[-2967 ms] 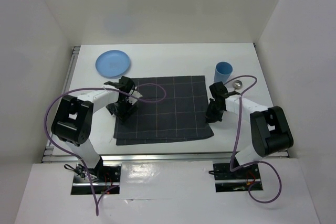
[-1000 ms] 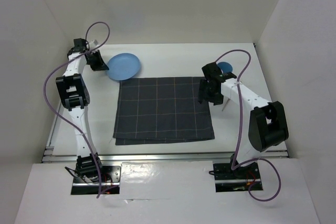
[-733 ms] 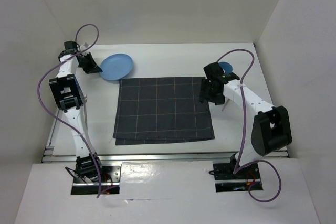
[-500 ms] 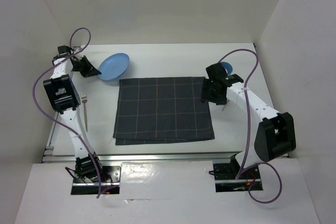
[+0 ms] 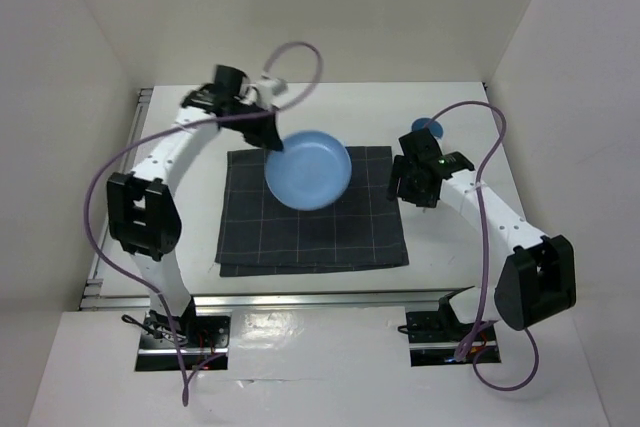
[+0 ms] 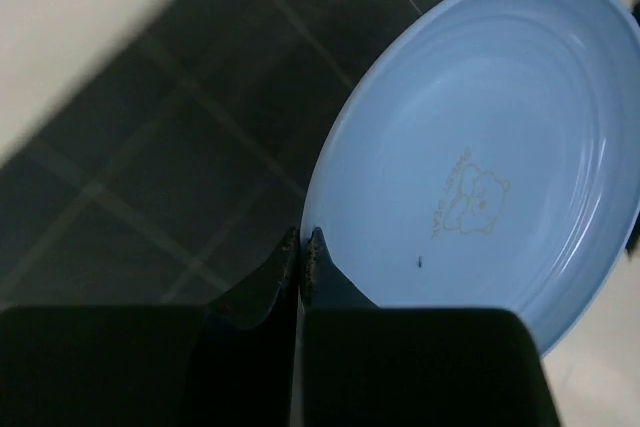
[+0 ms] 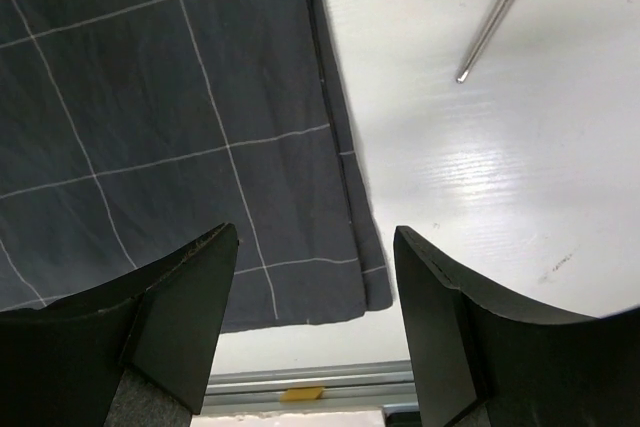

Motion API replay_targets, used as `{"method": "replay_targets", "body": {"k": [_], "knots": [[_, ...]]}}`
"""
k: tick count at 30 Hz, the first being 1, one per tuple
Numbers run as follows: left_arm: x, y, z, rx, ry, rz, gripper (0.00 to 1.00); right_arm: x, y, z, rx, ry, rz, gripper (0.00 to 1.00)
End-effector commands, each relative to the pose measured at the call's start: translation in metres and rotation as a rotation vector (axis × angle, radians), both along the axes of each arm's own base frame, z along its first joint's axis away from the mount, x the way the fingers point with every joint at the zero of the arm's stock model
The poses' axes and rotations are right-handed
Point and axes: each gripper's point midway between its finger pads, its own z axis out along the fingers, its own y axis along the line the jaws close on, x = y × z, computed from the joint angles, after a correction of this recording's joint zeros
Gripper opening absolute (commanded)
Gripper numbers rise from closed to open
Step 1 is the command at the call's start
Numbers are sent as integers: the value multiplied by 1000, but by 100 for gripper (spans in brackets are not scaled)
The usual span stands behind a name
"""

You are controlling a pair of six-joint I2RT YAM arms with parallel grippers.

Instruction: Set the dinner table for one person

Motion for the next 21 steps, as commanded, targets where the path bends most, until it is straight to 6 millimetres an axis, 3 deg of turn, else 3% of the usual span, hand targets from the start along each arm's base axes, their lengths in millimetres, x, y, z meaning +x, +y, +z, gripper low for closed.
{"method": "replay_targets", "body": {"k": [1,3,5,9,12,17,19,21], "knots": [[-35,-16,-72,144,115,-105,0,-2,-6,11,-9,-55,-40,72],[-46,-37,-97,152,174,-163,0,-8,-10,11,-13,-57,-55,73],[-48,-45,-122,168,229,-172,0,-12,-13,14,-21,-63,-60,75],[-46,-47,-142,199,238,-171,0,-19,-15,21,0,-91,-68,77],[-47,-47,-149,220,229,-169,0,-20,-17,27,12,-122,-77,77],[-35,-51,-139,197,137,-162,0,-19,-16,28,27,-126,-99,78],[-34,-54,-140,207,125,-165,0,-25,-29,17,-13,-72,-184,83],[-30,-54,-136,209,117,-153,0,-28,-48,-7,-44,56,-271,85]]}}
